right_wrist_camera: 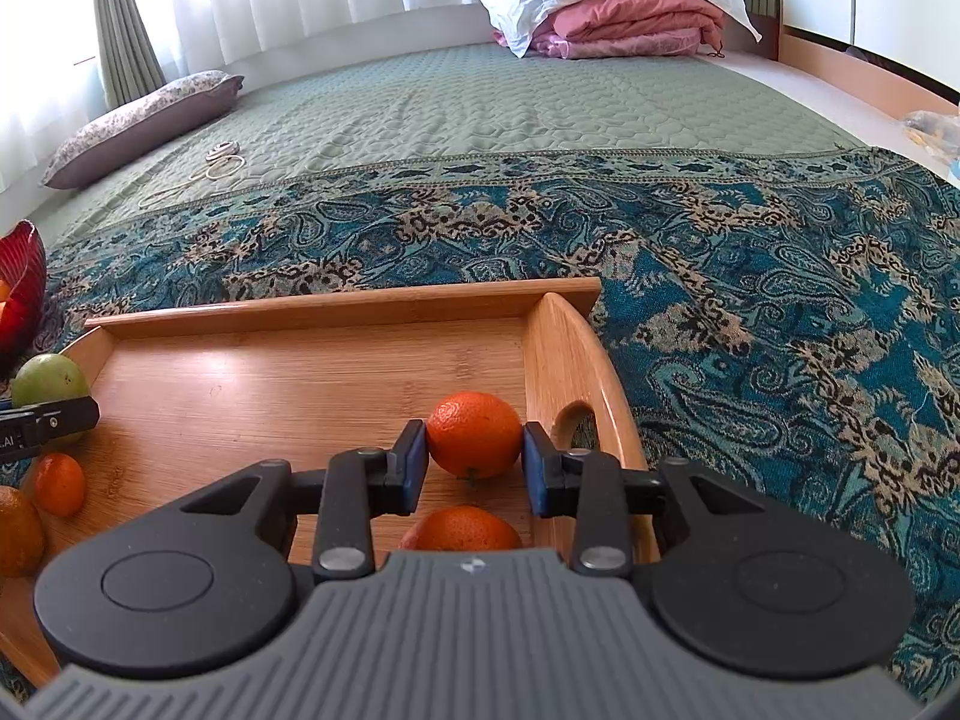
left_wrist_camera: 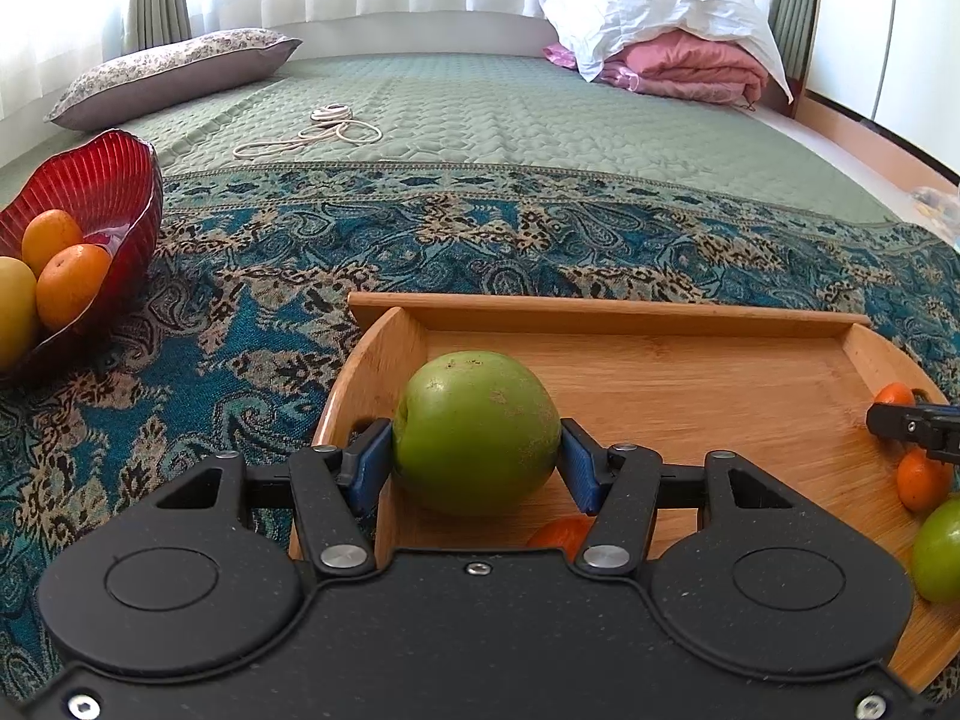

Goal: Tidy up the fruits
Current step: 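Carry the green apple and mandarin over the tray and open both grippers, then move both grippers back toward the dates beside the tray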

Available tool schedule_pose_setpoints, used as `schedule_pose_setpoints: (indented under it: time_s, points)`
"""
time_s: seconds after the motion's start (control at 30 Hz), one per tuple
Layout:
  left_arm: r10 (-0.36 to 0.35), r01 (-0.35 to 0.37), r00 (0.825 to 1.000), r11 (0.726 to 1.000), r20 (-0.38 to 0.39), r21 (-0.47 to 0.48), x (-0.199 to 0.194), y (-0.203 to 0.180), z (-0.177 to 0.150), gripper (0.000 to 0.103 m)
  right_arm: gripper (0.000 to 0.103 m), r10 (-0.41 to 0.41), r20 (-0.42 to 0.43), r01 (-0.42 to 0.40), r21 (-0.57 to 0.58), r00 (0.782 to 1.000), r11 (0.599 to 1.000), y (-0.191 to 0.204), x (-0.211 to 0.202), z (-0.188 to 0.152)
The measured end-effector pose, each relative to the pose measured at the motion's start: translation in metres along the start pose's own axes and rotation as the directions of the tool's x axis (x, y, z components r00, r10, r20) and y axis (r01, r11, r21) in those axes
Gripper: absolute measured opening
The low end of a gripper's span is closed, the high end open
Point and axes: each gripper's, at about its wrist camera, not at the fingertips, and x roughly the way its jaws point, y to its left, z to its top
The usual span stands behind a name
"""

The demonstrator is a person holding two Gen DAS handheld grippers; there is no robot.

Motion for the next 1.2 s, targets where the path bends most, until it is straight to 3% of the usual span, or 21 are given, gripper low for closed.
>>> schedule_pose_setpoints:
  time_s: [0.3, 0.4, 0.47, 0.87, 1.2]
  points:
    - [-0.004, 0.003, 1.0, 1.0, -0.012, -0.022, -0.001, 0.001, 0.001, 0.056, 0.047, 0.024, 0.005, -0.024, 0.025, 1.0, 0.999, -0.003, -0.004, -0.002]
    - [-0.003, 0.003, 1.0, 1.0, 0.026, -0.021, -0.01, 0.003, 0.002, 0.058, 0.058, 0.028, 0.022, -0.028, 0.021, 0.999, 0.999, -0.004, -0.009, -0.003]
    - [-0.001, 0.002, 0.999, 1.0, 0.039, -0.014, -0.015, 0.003, 0.003, 0.066, 0.06, 0.028, 0.032, -0.029, 0.012, 0.999, 1.0, -0.003, -0.013, -0.004]
    - [-0.032, 0.036, 0.993, 0.999, 0.115, -0.033, -0.061, 0.007, 0.0, 0.086, 0.09, 0.032, 0.136, -0.022, -0.08, 0.99, 0.997, 0.011, -0.054, -0.011]
    - [-0.104, 0.099, 0.972, 0.994, 0.212, 0.035, -0.125, -0.012, -0.023, 0.099, 0.101, 0.078, 0.248, -0.038, -0.16, 0.966, 0.986, 0.027, -0.102, -0.036]
